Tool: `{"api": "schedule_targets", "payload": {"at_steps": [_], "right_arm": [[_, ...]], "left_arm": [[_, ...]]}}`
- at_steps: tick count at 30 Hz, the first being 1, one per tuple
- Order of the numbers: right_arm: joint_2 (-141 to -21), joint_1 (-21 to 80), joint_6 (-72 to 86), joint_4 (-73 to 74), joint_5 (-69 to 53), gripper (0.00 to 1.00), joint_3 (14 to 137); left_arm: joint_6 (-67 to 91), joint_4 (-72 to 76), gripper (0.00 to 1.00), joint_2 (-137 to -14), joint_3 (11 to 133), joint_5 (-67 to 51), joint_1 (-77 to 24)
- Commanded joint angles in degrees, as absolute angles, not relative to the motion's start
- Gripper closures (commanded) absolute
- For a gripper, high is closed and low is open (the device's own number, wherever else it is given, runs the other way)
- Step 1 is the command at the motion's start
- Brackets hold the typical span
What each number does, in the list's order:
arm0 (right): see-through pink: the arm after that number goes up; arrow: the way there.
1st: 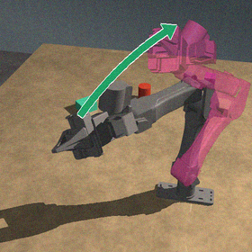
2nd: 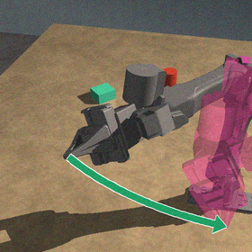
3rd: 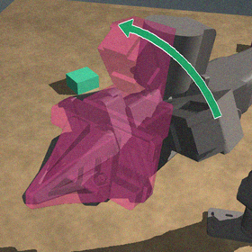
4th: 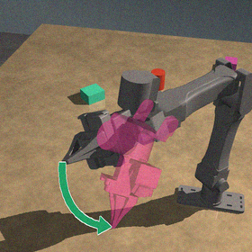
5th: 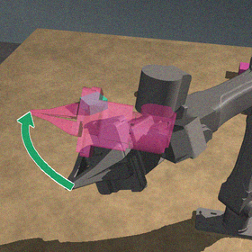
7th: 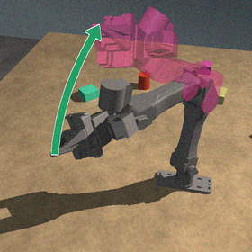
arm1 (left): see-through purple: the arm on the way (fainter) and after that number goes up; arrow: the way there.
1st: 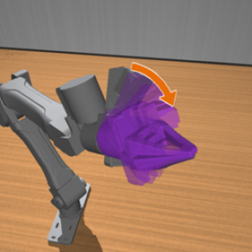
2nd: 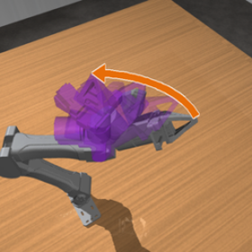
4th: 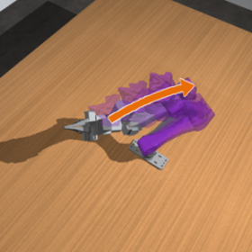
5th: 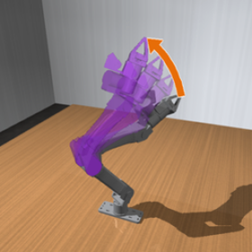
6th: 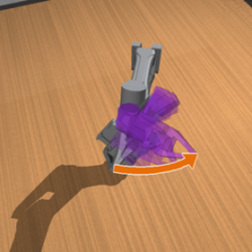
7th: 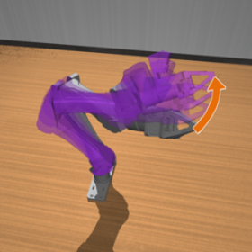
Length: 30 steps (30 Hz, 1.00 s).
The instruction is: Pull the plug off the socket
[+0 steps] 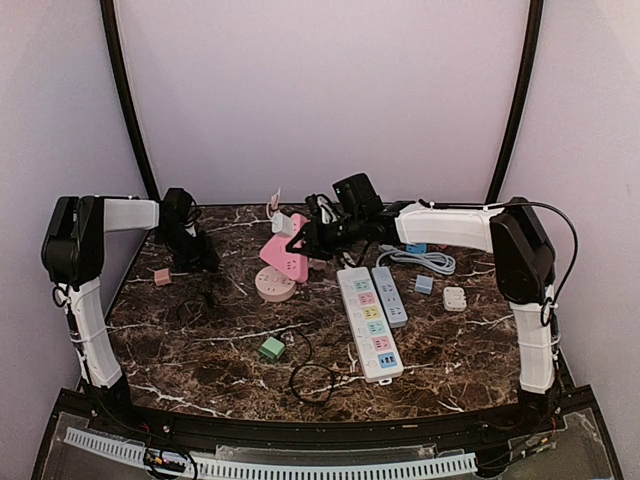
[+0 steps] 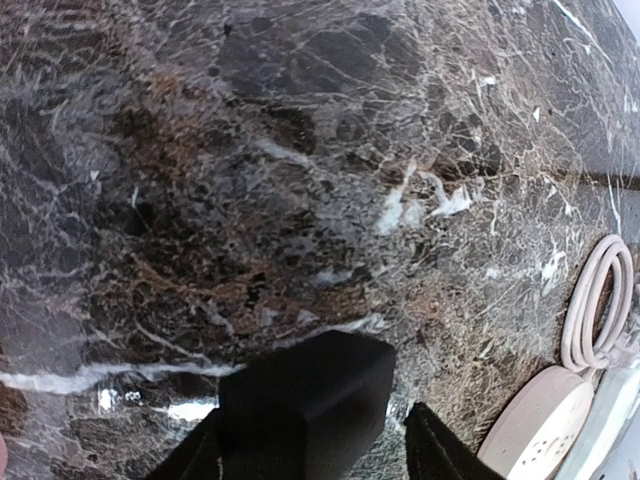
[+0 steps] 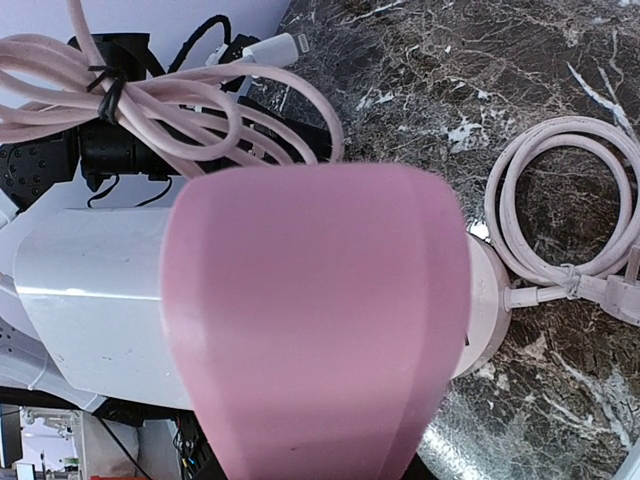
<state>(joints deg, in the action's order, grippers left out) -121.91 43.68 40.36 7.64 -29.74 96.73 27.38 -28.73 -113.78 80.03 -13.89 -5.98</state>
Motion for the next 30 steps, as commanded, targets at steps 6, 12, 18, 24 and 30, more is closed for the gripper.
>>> {"api": "schedule_targets", "payload": {"at_steps": [6, 12, 18, 24, 30], "right_arm": [[-119.5, 43.3, 38.9, 5.5, -30.1, 1.0, 97.3], [-119.5, 43.3, 38.3, 6.0, -29.5, 1.0, 97.4], [-120.2, 43.5, 37.6, 7.1, -29.0, 1.0, 98.6], [-120.8, 43.9, 37.0, 8.2, -28.7, 1.0, 99.7], [-122.1, 44.7, 37.2, 9.0, -29.1, 1.0, 101.4]], "left_arm": [[26.5, -29.9, 0.28, -108.4, 79.0, -12.1, -5.4], [26.1, -31.9, 0.24, -104.9, 79.4, -10.1, -5.4], [29.5, -27.5, 0.25, -97.3, 75.3, -17.4, -7.4], [31.2, -22.2, 0.27, -89.2, 71.8, -19.1, -14.8], [36.5, -17.9, 0.31, -85.1, 68.7, -20.6, -21.0]]}}
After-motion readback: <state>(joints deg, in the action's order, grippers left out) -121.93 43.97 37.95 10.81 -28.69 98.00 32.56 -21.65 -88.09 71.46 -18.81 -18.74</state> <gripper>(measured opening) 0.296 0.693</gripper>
